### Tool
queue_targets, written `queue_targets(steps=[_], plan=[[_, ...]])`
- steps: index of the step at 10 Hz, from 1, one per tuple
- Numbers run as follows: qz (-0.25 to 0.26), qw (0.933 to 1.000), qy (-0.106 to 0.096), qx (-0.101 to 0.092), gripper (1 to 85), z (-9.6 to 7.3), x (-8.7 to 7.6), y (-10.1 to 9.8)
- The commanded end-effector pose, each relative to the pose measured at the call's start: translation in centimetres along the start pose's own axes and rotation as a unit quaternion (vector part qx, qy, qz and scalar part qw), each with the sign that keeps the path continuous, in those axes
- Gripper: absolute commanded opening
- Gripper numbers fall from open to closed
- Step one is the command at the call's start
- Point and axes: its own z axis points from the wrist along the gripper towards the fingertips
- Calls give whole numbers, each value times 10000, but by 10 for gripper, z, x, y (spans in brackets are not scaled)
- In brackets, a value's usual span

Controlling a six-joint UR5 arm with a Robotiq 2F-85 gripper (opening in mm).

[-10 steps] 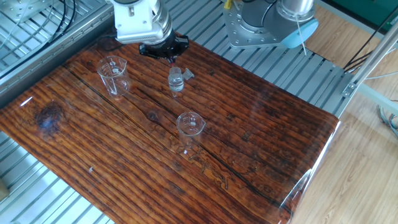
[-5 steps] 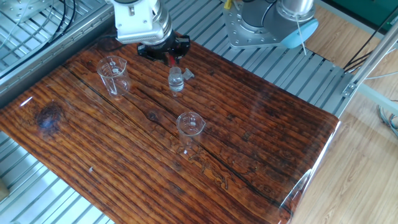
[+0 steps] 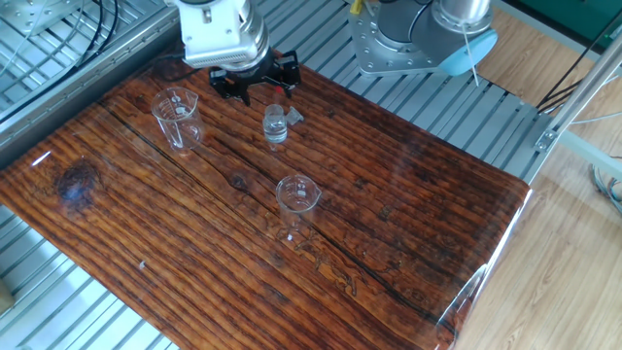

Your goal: Transfer liquid using a dropper

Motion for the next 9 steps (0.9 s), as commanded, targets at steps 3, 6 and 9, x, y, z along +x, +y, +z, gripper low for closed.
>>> queue_targets(steps=[3,6,9], plan=[[-20,10000,-89,-24,673,-3,-4,2],[7,10000,-74,12,673,-8,0,3],[41,9998,-175,129,670,-17,10,3]])
